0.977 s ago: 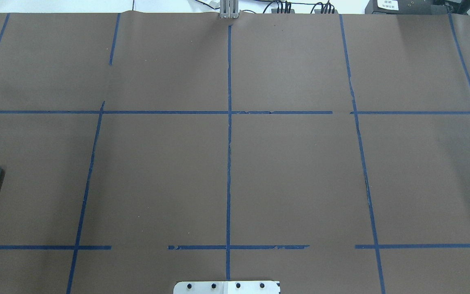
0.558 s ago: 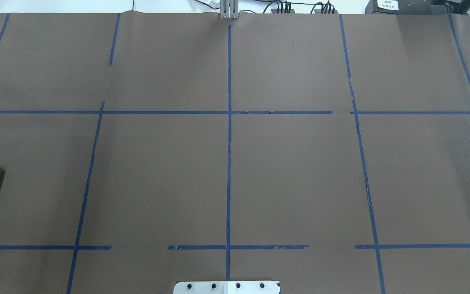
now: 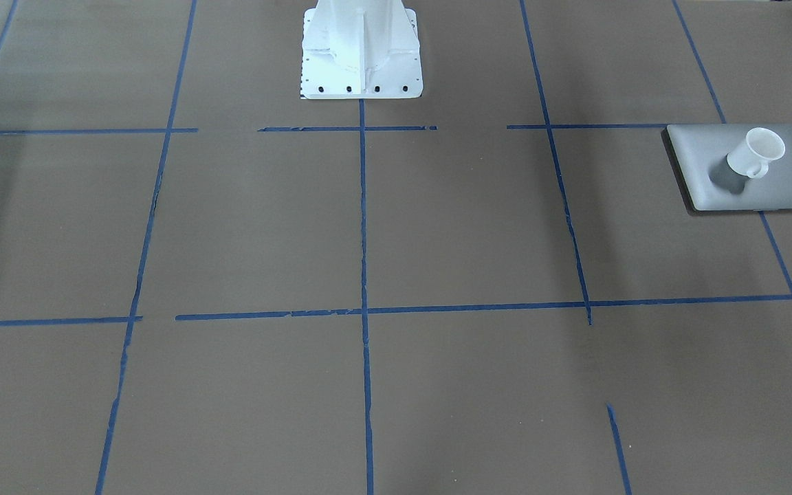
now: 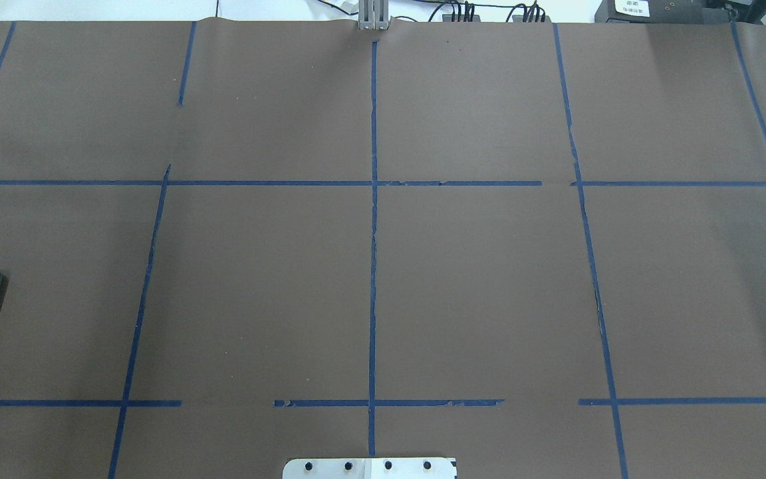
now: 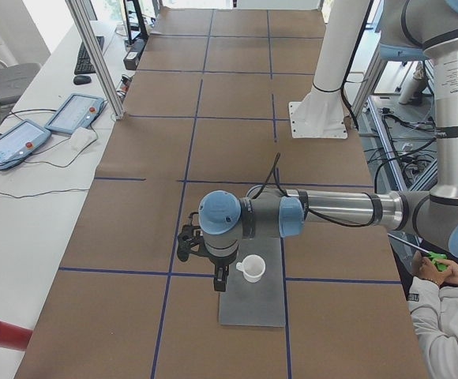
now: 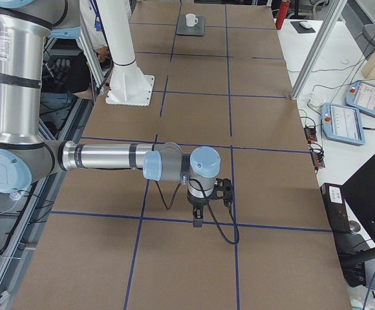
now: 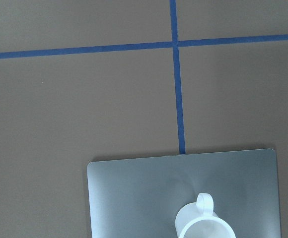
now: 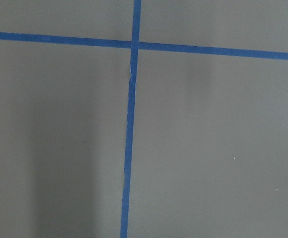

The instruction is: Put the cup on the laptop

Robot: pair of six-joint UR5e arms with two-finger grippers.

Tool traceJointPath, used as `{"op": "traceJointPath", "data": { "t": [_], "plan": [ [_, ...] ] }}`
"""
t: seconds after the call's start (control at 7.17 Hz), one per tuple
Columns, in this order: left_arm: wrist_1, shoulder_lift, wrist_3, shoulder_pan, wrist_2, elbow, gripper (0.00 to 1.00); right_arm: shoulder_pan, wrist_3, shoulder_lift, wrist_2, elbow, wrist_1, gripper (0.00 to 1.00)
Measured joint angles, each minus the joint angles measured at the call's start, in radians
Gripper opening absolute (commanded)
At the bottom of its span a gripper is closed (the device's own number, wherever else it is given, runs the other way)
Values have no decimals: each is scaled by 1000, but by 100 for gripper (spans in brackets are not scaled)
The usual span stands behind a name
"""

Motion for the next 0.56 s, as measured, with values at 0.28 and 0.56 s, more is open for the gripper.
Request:
{"op": "traceJointPath", "data": {
  "t": [0.28, 0.56],
  "plan": [
    [1, 0, 0, 0, 3, 1, 100, 0, 0, 0, 0, 0, -1, 100],
    [1, -1, 0, 0, 7, 0, 100, 0, 0, 0, 0, 0, 0, 100]
  ]
}}
